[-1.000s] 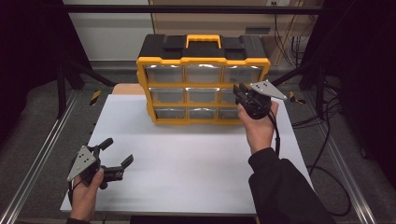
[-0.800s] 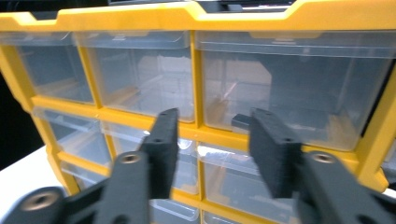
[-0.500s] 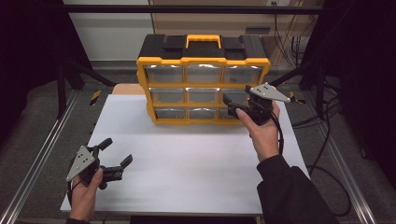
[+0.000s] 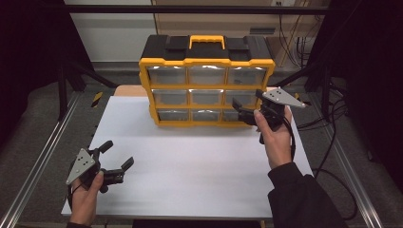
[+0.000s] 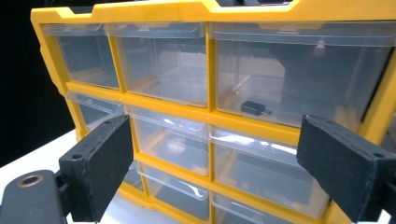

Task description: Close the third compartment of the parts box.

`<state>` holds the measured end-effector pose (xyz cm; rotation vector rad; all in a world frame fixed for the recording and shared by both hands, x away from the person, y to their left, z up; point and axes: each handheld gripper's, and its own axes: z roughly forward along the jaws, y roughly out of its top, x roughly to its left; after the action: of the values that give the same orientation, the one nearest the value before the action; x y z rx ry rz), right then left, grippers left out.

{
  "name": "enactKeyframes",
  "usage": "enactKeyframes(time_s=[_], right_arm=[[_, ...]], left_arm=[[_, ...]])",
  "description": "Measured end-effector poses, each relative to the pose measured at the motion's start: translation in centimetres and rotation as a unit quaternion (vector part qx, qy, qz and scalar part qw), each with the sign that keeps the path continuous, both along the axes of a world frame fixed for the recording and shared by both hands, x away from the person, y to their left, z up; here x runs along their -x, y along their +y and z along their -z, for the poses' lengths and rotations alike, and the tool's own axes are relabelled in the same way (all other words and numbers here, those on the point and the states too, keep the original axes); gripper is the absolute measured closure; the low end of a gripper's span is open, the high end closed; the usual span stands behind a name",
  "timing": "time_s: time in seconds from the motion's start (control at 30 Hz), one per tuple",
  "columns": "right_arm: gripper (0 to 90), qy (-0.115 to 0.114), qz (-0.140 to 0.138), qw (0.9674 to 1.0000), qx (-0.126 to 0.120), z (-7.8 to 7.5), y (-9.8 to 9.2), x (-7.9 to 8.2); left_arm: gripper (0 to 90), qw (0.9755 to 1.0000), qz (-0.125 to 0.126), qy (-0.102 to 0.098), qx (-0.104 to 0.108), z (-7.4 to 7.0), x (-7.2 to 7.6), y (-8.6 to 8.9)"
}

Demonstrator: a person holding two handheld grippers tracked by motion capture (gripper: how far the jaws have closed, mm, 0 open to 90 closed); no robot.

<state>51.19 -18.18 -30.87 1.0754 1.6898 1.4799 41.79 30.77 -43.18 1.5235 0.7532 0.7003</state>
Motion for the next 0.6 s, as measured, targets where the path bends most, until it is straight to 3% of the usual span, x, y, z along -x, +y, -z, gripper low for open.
enactKeyframes(time_s=[0.6], right_arm=[[8.6,-0.004,0.003,1.0000,0.003,0.4,-2.3,1.2]], left_arm=[[0.9,1.0000,-0.005,-0.002,0.004,-0.1,0.0,0.4]])
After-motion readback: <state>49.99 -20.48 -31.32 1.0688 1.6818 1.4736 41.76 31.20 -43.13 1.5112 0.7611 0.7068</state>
